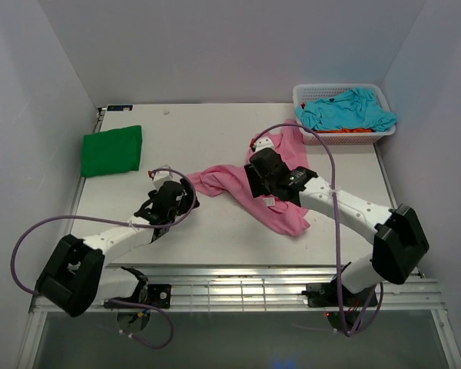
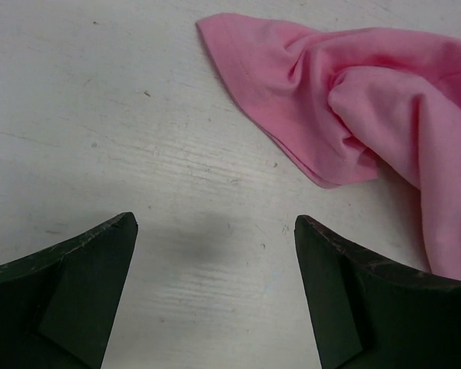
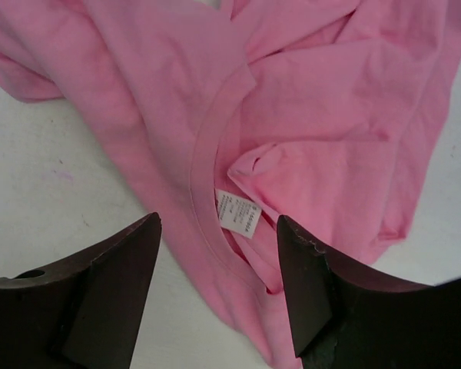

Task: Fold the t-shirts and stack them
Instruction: Flatten the tshirt out

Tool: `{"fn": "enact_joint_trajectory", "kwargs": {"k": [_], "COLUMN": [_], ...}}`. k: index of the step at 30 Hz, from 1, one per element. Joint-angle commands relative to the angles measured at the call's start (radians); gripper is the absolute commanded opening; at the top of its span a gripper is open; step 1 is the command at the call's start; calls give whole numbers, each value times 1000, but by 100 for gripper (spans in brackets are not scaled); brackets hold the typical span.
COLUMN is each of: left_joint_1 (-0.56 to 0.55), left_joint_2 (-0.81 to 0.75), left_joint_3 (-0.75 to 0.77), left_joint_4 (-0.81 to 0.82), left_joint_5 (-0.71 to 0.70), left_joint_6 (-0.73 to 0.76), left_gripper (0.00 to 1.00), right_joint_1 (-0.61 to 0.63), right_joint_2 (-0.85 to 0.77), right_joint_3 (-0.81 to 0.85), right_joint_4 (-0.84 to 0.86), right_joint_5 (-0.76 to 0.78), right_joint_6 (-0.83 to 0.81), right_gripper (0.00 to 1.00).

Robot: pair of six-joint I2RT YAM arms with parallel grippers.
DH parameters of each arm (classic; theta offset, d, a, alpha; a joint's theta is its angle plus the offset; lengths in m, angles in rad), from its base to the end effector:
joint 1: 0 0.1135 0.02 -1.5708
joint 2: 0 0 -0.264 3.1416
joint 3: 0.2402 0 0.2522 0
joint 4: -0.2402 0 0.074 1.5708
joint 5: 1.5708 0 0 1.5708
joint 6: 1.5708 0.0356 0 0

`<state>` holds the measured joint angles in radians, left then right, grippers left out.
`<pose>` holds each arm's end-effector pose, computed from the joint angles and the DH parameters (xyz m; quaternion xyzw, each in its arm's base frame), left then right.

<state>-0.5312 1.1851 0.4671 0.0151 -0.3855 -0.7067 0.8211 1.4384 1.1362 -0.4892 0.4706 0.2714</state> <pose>0.2019 -0.1031 0.1730 -0.1583 0.8800 -0.0979 0.4370 0.2239 0.2167 0.2844 -0.1589 0.8898 0.0076 0.4277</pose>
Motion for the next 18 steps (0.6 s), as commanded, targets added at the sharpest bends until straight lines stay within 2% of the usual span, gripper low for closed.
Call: {"fn": "enact_joint_trajectory", "kwargs": {"k": [1,5,8,13,18], "left_joint_1": [34,56,66,71,76], "left_joint_2": [80,136,137,73,10], "left_joint_3": [71,110,116,110,77], "left_joint_4": [132,138,120,37,17], "left_joint_5": [13,16,-41,-148,-161], "left_joint_6": [46,41,39,-2,-10], "left_gripper": [94,94,94,94,94], "right_joint_1": [-54,-109,-122,-122,-122], "right_joint_2": [69,164,244,382,499], "right_joint_3": [34,59,123,272,416], "right_joint_4": [219,325,392,457,433], "right_joint_5": [-91,-223,-346,-464,-625], "right_joint_6": [-73,-118,-182,-230,-235], "right_gripper": [68,64,63,62,62]}}
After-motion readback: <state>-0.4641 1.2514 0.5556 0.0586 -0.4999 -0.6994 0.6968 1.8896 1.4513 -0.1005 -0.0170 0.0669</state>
